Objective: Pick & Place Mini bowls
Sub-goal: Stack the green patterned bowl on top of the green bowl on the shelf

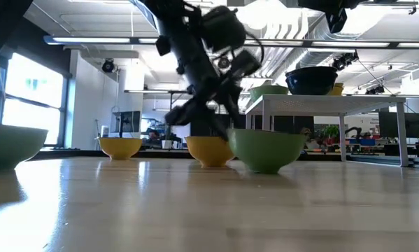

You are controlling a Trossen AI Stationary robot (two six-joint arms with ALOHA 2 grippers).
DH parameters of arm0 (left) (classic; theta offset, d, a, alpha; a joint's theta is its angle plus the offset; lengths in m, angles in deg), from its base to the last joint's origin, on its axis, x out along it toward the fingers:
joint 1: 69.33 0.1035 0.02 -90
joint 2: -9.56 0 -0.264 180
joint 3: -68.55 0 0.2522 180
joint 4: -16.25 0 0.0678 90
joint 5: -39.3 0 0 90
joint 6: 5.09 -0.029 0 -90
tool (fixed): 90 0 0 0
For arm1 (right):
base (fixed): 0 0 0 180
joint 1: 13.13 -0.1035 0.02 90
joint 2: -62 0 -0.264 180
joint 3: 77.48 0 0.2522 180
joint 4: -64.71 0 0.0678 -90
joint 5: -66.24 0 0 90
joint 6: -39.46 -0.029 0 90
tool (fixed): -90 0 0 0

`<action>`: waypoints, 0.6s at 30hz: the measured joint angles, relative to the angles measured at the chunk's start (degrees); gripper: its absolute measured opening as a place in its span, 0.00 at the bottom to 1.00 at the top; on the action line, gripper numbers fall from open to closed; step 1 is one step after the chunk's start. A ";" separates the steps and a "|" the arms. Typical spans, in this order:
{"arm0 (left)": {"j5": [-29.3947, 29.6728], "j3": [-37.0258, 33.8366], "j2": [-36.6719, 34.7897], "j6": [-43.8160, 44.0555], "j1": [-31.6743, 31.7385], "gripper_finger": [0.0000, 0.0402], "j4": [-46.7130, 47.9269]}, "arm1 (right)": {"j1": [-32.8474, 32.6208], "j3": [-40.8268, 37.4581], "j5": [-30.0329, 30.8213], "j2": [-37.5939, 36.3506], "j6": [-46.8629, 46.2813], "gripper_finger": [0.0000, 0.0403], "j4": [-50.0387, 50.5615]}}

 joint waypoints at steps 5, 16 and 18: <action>1.42 -0.07 -3.19 -3.35 0.00 0.29 0.78 | -0.02 0.00 0.00 0.02 0.06 0.00 0.00; 13.71 -0.15 -13.34 -14.86 -0.90 0.08 3.76 | -0.02 0.00 0.52 0.08 0.20 0.00 0.01; 16.81 -0.09 -15.44 -17.52 -1.30 0.02 3.22 | -0.03 0.00 -0.40 0.36 0.10 0.00 0.07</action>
